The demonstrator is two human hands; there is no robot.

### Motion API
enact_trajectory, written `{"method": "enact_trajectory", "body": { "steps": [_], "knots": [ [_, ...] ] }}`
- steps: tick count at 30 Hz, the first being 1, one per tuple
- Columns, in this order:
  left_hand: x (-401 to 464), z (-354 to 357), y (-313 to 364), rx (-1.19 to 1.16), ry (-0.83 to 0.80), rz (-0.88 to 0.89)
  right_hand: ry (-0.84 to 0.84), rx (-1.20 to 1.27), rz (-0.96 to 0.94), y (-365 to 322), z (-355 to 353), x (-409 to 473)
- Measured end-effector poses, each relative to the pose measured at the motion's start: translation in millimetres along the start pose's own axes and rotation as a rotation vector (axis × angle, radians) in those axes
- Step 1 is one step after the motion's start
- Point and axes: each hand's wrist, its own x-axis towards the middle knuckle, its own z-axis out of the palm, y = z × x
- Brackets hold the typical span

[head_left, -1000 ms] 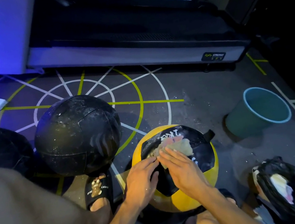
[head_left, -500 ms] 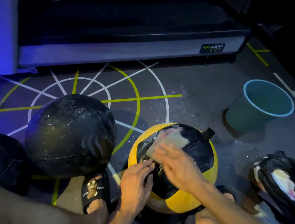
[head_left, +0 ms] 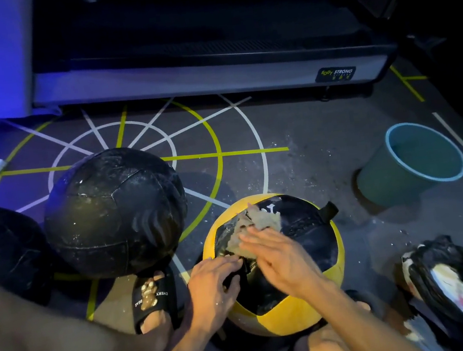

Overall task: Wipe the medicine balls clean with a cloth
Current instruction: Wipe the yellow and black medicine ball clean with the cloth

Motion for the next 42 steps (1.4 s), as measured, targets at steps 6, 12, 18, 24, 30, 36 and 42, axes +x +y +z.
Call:
{"method": "enact_trajectory", "body": {
  "steps": [6, 12, 18, 24, 30, 36, 42],
  "knots": [
    [2.6, -2.1, -2.4, -0.045, -0.04, 0.001, 0.313, 0.163, 0.809, 55.1, -37.6, 6.7],
    [9.6, -4.8, -6.4, 0.008, -0.042, -0.031, 0.104, 0.051, 0.303, -2.1, 1.8, 9.8],
    [25.8, -13.6, -16.3, 0.052, -0.181, 0.017, 0.113, 0.053, 0.289, -9.0, 9.4, -0.8],
    [41.7, -21.1, -25.6, 0.02, -0.24, 0.026, 0.092, -0.044, 0.21, -16.1, -0.3, -4.7],
    [26.9, -12.7, -17.3, -0.143, -0.118, 0.011, 0.29, 0.059, 0.659, 36.2, -37.3, -38.3],
    [25.2, -11.1, -9.0, -0.165, -0.087, 0.012, 0.351, 0.124, 0.699, -11.7, -13.7, -0.4],
    [19.9, -13.9, -9.1, -0.173, -0.115, -0.003, 0.213, 0.04, 0.467, 18.5, -22.5, -17.4]
  ]
}}
